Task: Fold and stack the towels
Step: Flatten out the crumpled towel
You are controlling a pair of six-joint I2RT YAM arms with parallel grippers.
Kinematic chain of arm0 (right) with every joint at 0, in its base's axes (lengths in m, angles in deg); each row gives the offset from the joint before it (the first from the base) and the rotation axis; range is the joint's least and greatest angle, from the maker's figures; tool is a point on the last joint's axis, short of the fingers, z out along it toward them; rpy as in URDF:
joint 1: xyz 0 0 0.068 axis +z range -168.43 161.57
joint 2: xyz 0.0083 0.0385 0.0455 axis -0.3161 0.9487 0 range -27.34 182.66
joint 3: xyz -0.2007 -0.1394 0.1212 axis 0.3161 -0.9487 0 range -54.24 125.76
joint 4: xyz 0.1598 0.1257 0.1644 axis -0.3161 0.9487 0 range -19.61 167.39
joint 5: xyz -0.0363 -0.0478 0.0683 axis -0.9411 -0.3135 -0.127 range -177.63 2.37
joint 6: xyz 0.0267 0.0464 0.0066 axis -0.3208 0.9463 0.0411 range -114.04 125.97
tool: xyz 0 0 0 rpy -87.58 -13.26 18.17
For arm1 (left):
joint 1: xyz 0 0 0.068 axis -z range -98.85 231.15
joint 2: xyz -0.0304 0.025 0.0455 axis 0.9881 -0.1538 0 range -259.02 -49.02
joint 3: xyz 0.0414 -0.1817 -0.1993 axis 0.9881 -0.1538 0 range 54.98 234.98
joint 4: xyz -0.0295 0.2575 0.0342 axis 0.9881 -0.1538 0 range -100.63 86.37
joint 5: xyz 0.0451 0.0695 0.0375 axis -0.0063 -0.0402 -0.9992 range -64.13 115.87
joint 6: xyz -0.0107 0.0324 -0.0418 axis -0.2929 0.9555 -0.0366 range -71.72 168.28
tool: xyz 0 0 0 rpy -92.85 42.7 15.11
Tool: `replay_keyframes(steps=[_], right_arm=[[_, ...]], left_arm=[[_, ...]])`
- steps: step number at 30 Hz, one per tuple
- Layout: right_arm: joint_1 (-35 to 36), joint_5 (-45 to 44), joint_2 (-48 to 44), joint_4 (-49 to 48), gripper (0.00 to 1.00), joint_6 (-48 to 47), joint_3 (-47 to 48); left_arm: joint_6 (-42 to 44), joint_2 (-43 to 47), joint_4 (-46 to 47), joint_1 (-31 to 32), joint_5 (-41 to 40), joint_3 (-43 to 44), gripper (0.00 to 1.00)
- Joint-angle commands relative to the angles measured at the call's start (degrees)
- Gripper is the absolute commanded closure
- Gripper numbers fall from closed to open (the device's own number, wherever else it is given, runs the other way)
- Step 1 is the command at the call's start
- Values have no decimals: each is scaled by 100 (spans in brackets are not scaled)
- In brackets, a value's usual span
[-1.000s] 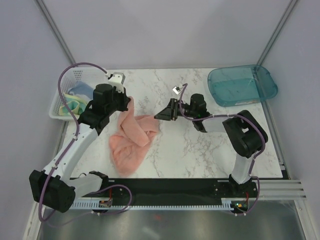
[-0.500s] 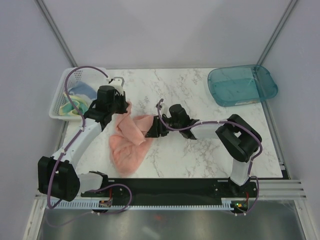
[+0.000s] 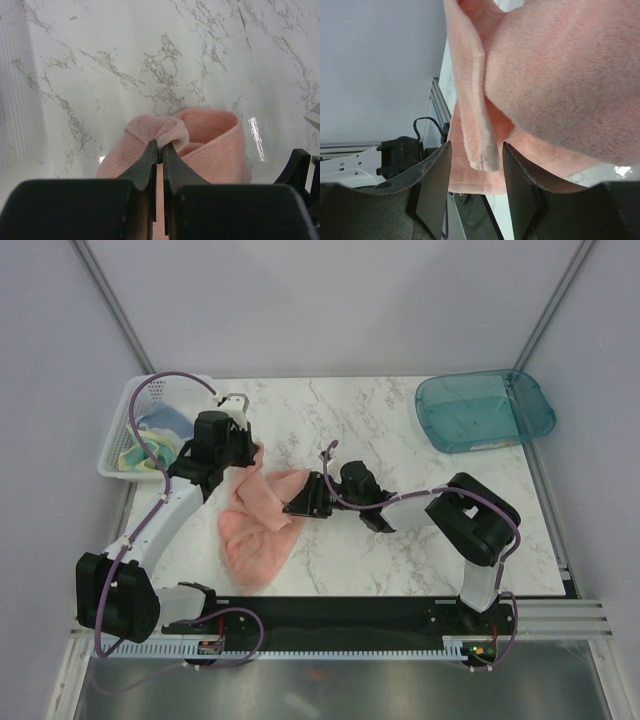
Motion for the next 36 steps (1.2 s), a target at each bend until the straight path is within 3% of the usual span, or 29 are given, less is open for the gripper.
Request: replay_keyframes(steps=[1,14,24,30,36], right_arm=[[154,-37,95,-736,46,396,55],[348,-512,42,-68,45,1,55],[348,-46,341,-1377,52,721,-68],[366,-64,420,-1387,53,757,-130],[366,-46,437,-1448,63,783,-147]], left_arm=[[-150,121,233,-22,136,-16,98],[-133,139,242,-22,180,-33,98],[-141,147,250,-31,171,-51,98],[-168,148,259,-22,180,-60,98],[-194,148,268,-22,180,-77,98]])
